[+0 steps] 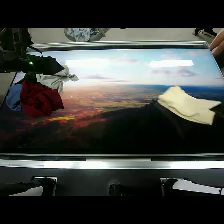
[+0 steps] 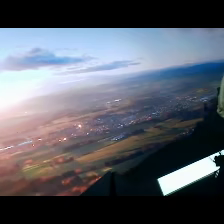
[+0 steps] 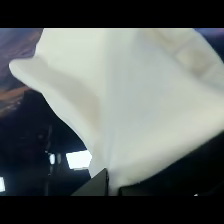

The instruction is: Fold the shirts.

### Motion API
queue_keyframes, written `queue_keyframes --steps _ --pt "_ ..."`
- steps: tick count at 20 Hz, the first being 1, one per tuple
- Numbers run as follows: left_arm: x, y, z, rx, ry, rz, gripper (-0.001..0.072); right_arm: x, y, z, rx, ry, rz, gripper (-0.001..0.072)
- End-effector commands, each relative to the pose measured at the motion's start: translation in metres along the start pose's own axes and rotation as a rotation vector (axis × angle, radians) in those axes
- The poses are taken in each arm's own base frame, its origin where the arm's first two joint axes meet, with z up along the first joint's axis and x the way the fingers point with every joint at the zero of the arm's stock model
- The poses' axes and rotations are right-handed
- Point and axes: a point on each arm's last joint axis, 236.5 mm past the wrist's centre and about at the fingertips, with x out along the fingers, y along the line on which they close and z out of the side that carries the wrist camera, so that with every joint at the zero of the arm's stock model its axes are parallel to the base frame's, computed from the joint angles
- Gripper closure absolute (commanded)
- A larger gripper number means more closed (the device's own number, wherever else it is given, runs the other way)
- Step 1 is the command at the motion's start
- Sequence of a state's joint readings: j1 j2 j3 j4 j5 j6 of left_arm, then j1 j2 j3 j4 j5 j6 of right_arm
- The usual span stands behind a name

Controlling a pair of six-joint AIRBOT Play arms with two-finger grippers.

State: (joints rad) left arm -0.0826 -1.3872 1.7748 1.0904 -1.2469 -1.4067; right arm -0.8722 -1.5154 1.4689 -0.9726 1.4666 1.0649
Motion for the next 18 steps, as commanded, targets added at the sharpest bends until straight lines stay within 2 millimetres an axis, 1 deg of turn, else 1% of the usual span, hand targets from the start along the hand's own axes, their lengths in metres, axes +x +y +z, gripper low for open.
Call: queue_keyframes --steps 1,2,3,5,6,7,9,11,12,14,18 --pt "0.0 -0.001 -0.005 -0.001 0.02 -0.005 0.0673 -0.046 -0.071 -0.042 0.181 0.039 -0.14 0.0679" --pt "0.0 -0.001 -0.006 -0.001 0.025 -0.006 0.0673 -0.048 -0.082 -0.052 0.203 0.056 -0.163 0.0679" --pt "0.0 -0.001 -0.006 -0.001 0.025 -0.006 0.0673 -0.045 -0.09 -0.067 0.222 0.099 -0.184 0.0678" --pt "0.0 -0.001 -0.005 -0.001 0.023 -0.005 0.0673 -0.033 -0.104 -0.107 0.287 0.199 -0.246 0.0678" --pt "0.0 -0.001 -0.006 -0.001 0.023 -0.005 0.0673 -0.025 -0.108 -0.126 0.334 0.231 -0.27 0.0677" --pt "0.0 -0.001 -0.006 -0.001 0.024 -0.005 0.0673 -0.016 -0.107 -0.142 0.368 0.248 -0.275 0.0678" --pt "0.0 -0.001 -0.005 -0.001 0.021 -0.005 0.0673 -0.001 -0.1 -0.168 0.427 0.263 -0.27 0.0677" --pt "0.0 -0.001 -0.005 -0.001 0.021 -0.005 0.0673 0.007 -0.093 -0.192 0.471 0.292 -0.275 0.0676" --pt "0.0 -0.001 -0.005 -0.009 0.021 -0.005 0.0673 0.01 -0.093 -0.204 0.484 0.311 -0.291 0.0676" --pt "0.0 -0.001 -0.005 -0.015 0.021 -0.005 0.0673 0.013 -0.097 -0.223 0.488 0.351 -0.322 0.0676" --pt "0.007 0.002 -0.007 -0.022 0.034 -0.004 0.0673 0.009 -0.106 -0.237 0.473 0.396 -0.373 0.0676"
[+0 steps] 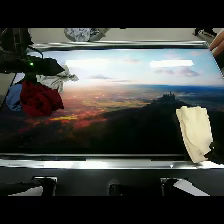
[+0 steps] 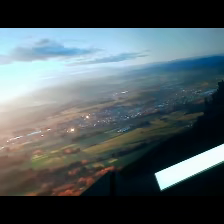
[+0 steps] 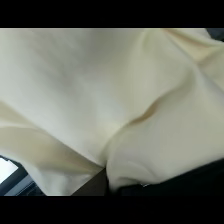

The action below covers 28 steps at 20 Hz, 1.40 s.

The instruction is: Fold the shirts.

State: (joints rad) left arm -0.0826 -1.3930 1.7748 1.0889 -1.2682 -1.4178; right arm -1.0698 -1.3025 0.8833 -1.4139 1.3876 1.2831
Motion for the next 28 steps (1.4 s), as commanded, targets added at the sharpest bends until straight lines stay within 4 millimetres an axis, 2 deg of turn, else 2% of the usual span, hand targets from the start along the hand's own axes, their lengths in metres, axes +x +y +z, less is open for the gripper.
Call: queue_keyframes --steps 1,2,3,4,5,6,7,8,9,10,11,12,13,14,15,16,17,18,19,21,22,23,25,28 --pt "0.007 0.004 -0.002 -0.011 0.014 0.0 0.0673 0.006 -0.017 -0.014 0.01 0.041 -0.07 0.0676" --pt "0.01 0.005 -0.003 -0.014 0.02 0.0 0.0673 0.006 -0.017 -0.014 0.013 0.042 -0.074 0.0666" --pt "0.012 0.006 -0.004 -0.017 0.024 0.0 0.0673 0.005 -0.017 -0.014 0.015 0.04 -0.074 0.0545" --pt "0.012 0.006 -0.004 -0.016 0.024 0.0 0.0673 0.002 -0.017 -0.011 0.013 0.031 -0.075 0.032" --pt "0.011 0.005 -0.003 -0.015 0.021 0.0 0.0673 -0.009 -0.017 -0.005 -0.004 0.007 -0.081 0.0141" --pt "0.007 0.004 -0.001 -0.012 0.013 0.001 0.0673 -0.026 -0.019 0.003 -0.03 -0.024 -0.103 0.0084" --pt "0.003 0.003 0.002 -0.006 0.0 0.002 0.0673 -0.051 -0.023 0.016 -0.047 -0.083 -0.14 0.0085" --pt "-0.003 0.002 0.008 0.001 -0.02 0.004 0.0673 -0.085 -0.026 0.037 -0.057 -0.187 -0.179 0.0089" --pt "-0.008 0.002 0.016 0.005 -0.045 0.009 0.0673 -0.128 -0.022 0.067 -0.073 -0.342 -0.206 0.01" --pt "-0.012 0.005 0.027 0.006 -0.087 0.018 0.0673 -0.173 -0.012 0.092 -0.101 -0.494 -0.225 0.0144" --pt "-0.015 0.008 0.038 0.004 -0.134 0.027 0.0673 -0.225 0.008 0.118 -0.152 -0.67 -0.252 0.0172" --pt "-0.014 0.014 0.044 0.009 -0.158 0.049 0.0675 -0.271 0.038 0.137 -0.224 -0.829 -0.268 0.0172" --pt "-0.009 0.026 0.041 0.022 -0.141 0.106 0.0676 -0.31 0.083 0.148 -0.343 -0.961 -0.278 0.0176" --pt "-0.002 0.05 0.026 0.0 -0.076 0.22 0.0676 -0.33 0.132 0.151 -0.478 -1.04 -0.275 0.0177" --pt "0.001 0.086 -0.001 -0.046 0.034 0.389 0.0676 -0.33 0.188 0.143 -0.62 -1.065 -0.246 0.0177" --pt "0.001 0.118 -0.038 -0.092 0.187 0.545 0.0673 -0.313 0.236 0.13 -0.734 -1.036 -0.211 0.0178" --pt "0.007 0.128 -0.078 -0.131 0.345 0.584 0.0629 -0.278 0.274 0.111 -0.834 -0.936 -0.202 0.018" --pt "0.016 0.124 -0.115 -0.161 0.472 0.549 0.0478 -0.238 0.299 0.096 -0.912 -0.818 -0.212 0.0179" --pt "0.024 0.114 -0.151 -0.168 0.578 0.495 0.0365 -0.189 0.318 0.076 -0.996 -0.656 -0.21 0.0175" --pt "0.034 0.106 -0.207 -0.195 0.657 0.475 0.0358 -0.105 0.336 0.037 -1.097 -0.35 -0.198 0.0131" --pt "0.036 0.103 -0.226 -0.186 0.654 0.471 0.0357 -0.078 0.338 0.022 -1.118 -0.232 -0.193 0.0069" --pt "0.037 0.1 -0.236 -0.19 0.62 0.472 0.0358 -0.06 0.337 0.01 -1.129 -0.142 -0.19 0.0058" --pt "0.036 0.098 -0.234 -0.209 0.529 0.473 0.0359 -0.047 0.339 0.006 -1.147 -0.102 -0.202 0.0038" --pt "0.037 0.098 -0.214 -0.192 0.455 0.47 0.0361 -0.051 0.331 0.011 -1.14 -0.105 -0.24 0.0041"
